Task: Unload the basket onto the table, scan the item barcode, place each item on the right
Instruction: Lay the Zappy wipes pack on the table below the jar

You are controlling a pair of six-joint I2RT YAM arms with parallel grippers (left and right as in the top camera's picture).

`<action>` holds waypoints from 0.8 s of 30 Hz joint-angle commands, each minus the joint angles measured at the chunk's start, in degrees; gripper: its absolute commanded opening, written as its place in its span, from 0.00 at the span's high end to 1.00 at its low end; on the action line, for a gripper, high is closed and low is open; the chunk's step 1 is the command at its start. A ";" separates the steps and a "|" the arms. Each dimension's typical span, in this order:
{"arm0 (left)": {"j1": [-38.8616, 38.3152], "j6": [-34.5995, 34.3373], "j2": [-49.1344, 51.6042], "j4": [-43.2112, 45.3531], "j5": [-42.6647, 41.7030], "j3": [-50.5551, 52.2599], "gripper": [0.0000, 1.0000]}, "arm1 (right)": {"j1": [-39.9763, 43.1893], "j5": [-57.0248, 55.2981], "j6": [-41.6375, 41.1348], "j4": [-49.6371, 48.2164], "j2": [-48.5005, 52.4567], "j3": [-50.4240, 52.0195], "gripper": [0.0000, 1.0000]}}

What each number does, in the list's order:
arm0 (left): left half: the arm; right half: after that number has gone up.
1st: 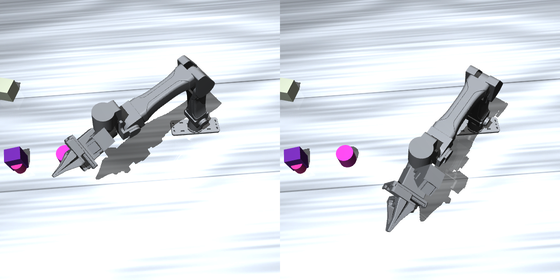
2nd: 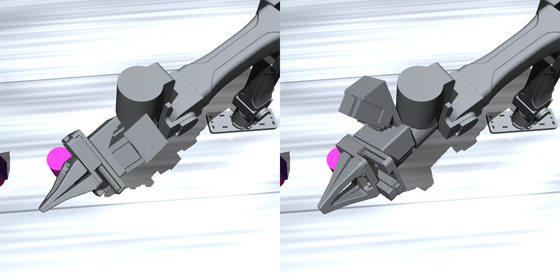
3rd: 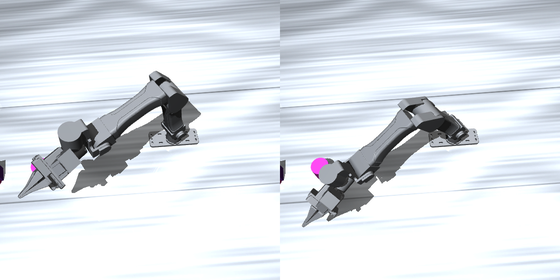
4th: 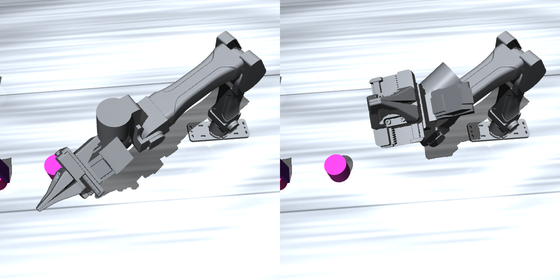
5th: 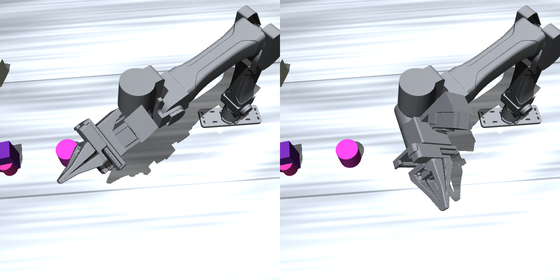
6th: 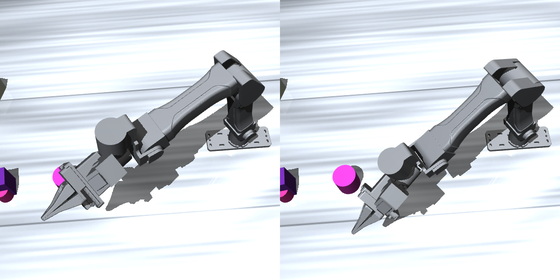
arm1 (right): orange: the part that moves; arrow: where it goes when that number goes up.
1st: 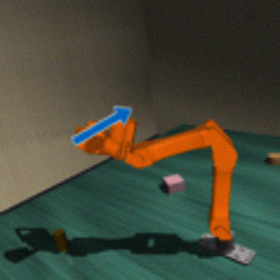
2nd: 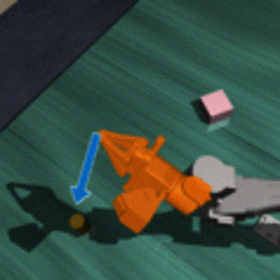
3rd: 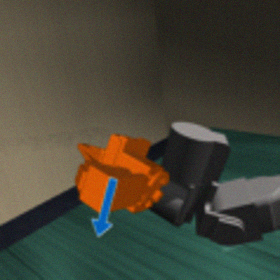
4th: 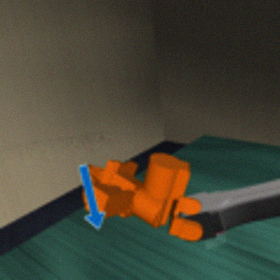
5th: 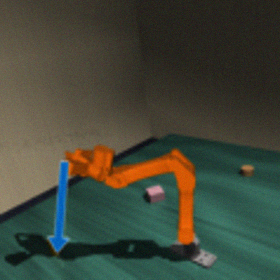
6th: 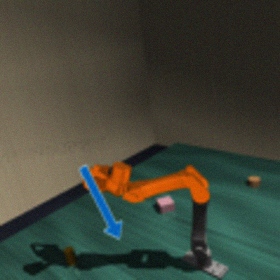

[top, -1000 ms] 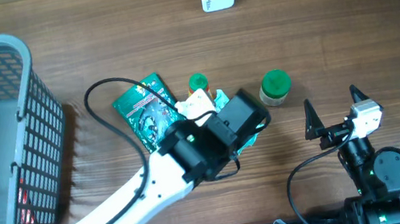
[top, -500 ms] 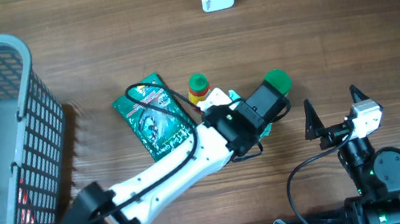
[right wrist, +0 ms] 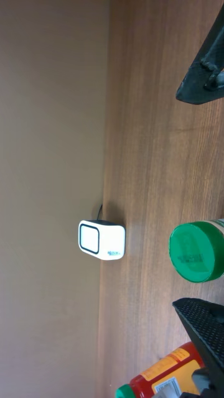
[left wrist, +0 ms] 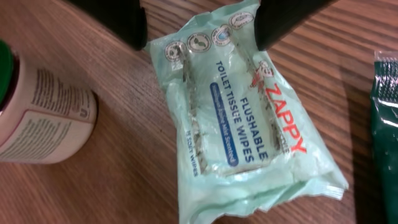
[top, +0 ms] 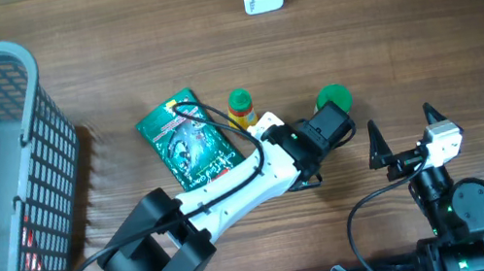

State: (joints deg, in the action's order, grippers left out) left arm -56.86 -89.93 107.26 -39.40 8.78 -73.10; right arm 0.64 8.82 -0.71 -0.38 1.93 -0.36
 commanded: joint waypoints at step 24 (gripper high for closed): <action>0.09 25.73 -25.27 -15.96 23.80 -0.09 0.08 | 0.07 -0.24 0.70 -0.17 -0.26 0.07 0.00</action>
State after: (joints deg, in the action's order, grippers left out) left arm -56.86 -66.65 84.47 -55.22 25.15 -73.12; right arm 0.64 8.82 -0.71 -0.38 1.93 -0.36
